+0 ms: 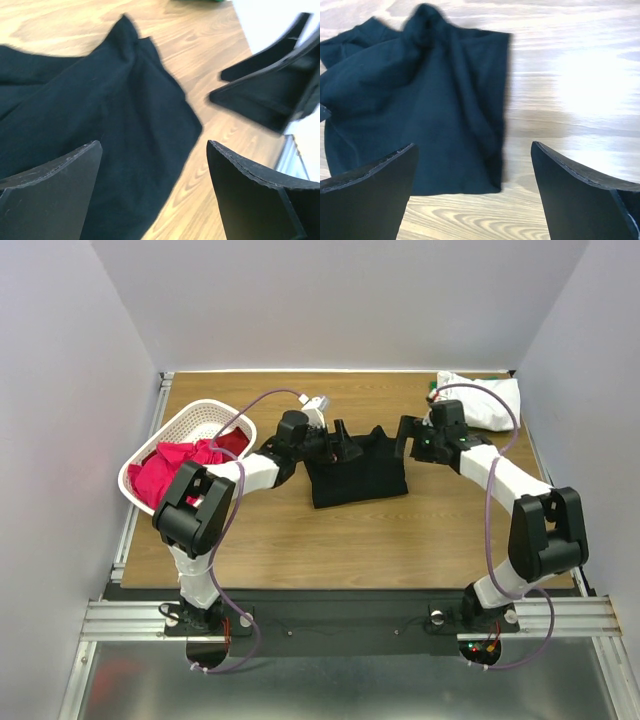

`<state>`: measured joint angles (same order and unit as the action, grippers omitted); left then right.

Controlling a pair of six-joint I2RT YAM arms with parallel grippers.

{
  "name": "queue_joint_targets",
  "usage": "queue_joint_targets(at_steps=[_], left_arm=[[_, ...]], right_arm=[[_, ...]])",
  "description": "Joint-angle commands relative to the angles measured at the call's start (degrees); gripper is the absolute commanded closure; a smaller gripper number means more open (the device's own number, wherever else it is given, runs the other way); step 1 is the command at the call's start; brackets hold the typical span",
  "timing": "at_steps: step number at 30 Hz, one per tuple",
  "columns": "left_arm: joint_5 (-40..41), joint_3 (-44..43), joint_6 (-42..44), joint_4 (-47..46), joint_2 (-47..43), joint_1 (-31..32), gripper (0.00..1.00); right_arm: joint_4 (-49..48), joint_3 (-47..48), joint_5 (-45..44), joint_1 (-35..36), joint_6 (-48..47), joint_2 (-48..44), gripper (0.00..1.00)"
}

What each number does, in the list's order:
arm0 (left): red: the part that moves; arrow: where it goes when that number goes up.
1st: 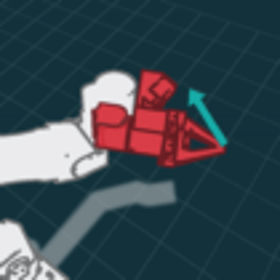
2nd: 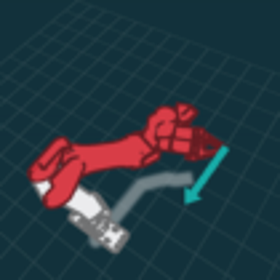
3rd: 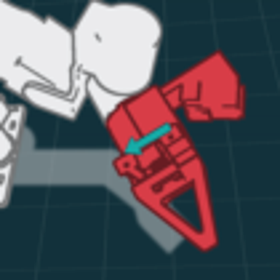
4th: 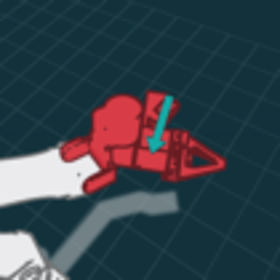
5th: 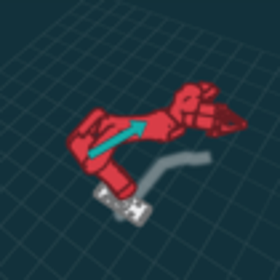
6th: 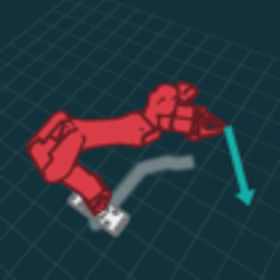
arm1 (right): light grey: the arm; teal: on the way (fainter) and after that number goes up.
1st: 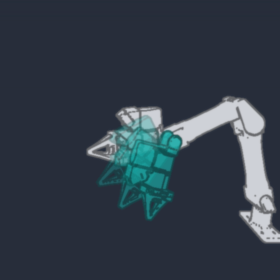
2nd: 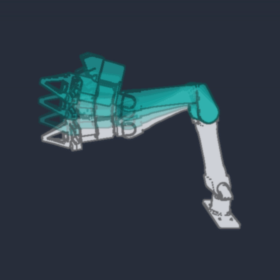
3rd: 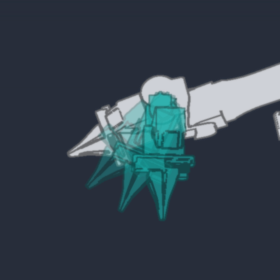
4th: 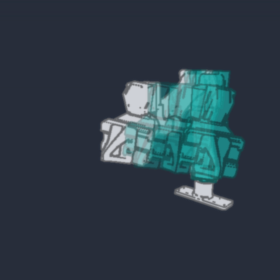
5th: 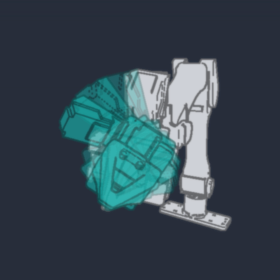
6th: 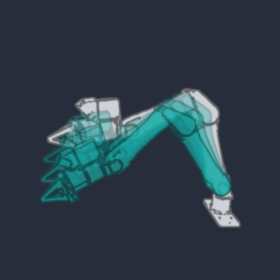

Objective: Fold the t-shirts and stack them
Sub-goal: Fold the tshirt, then neatly place the folded tshirt to the corner

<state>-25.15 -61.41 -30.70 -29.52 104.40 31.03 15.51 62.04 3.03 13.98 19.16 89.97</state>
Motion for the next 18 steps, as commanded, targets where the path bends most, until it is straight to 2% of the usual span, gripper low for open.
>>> queue_joint_targets(at_steps=[1,12,18], left_arm=[[3.5,2.1,2.6,1.1,-2.8,-0.3,0.03],[7.0,6.1,3.8,2.7,-4.9,-0.3,0.03],[9.5,6.2,5.0,3.4,-4.4,-0.2,0.02]], right_arm=[[-4.2,-1.7,11.5,-5.3,-1.2,-2.3,0.00],[-8.7,-5.0,28.5,-12.3,-1.6,0.7,0.00],[-12.0,-6.1,31.6,-13.7,-1.0,3.5,0.00]])
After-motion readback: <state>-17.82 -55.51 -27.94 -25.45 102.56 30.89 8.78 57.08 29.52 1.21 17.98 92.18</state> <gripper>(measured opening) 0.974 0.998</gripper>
